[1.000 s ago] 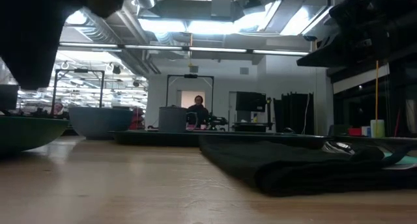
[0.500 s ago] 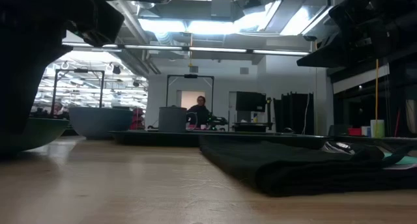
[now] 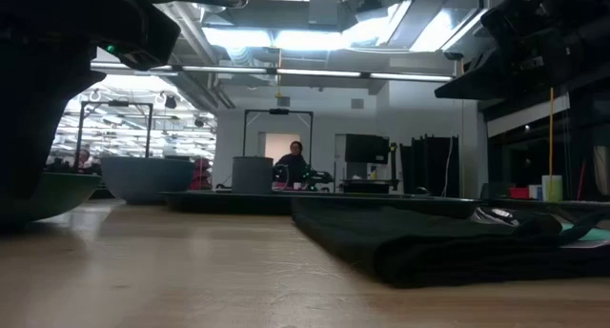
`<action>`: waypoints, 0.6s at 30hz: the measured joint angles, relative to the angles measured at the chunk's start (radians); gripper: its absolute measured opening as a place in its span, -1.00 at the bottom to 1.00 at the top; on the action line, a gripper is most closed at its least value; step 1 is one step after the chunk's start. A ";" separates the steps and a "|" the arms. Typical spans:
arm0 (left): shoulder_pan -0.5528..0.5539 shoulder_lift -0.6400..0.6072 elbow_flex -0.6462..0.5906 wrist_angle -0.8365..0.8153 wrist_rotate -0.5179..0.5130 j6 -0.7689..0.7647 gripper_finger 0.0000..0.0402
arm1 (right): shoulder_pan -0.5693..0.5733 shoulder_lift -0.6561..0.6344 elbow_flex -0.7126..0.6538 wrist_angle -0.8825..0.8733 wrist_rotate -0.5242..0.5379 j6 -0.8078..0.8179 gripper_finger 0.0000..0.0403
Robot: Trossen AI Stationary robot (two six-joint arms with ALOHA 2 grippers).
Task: Set up tray
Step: Put the green plate on the green serving tray below the blue mug
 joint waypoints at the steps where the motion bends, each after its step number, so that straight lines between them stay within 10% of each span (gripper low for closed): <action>1: 0.000 0.000 0.000 0.000 0.000 0.000 -0.59 | 0.000 0.000 0.000 -0.001 0.000 0.000 -0.95; 18: -0.005 0.037 0.007 -0.028 0.027 0.053 -0.97 | 0.000 0.000 0.000 -0.005 0.000 0.000 -0.95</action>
